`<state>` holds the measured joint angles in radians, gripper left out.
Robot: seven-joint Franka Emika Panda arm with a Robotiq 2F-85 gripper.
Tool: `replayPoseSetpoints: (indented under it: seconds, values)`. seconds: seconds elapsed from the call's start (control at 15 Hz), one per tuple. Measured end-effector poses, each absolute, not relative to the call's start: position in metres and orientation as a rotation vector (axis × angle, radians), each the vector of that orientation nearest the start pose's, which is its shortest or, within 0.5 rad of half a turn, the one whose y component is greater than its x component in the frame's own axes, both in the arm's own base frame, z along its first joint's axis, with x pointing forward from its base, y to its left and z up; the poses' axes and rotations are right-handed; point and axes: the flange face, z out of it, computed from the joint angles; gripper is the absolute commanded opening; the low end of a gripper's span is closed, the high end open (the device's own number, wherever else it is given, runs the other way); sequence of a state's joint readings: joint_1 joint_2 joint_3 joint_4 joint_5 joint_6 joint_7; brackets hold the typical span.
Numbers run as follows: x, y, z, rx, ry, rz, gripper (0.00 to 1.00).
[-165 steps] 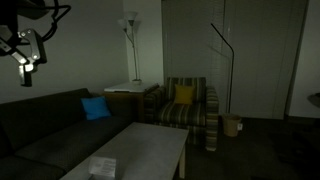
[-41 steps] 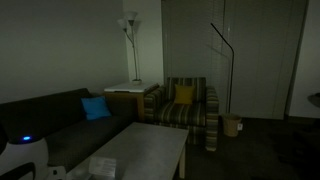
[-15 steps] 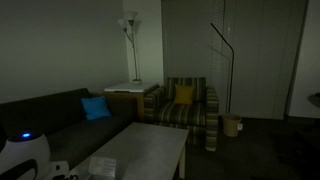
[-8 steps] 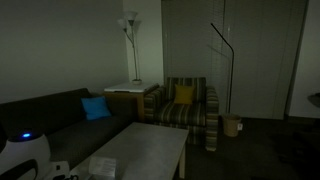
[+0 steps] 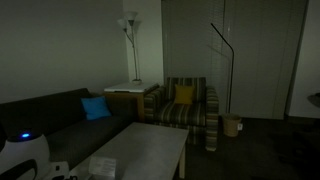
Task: Remove the mug from the plate.
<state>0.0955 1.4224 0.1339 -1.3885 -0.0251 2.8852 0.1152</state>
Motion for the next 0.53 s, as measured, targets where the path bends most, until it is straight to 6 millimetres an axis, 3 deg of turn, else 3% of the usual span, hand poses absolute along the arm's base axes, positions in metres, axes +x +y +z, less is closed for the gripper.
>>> replayPoseSetpoints:
  seconds: [0.27,0.53]
  values:
    - [0.6087,0.1393,-0.1344,-3.008,0.041,-0.074,0.95]
    - [0.6026,0.1425,-0.1378,-3.009,0.075,-0.051,1.00]
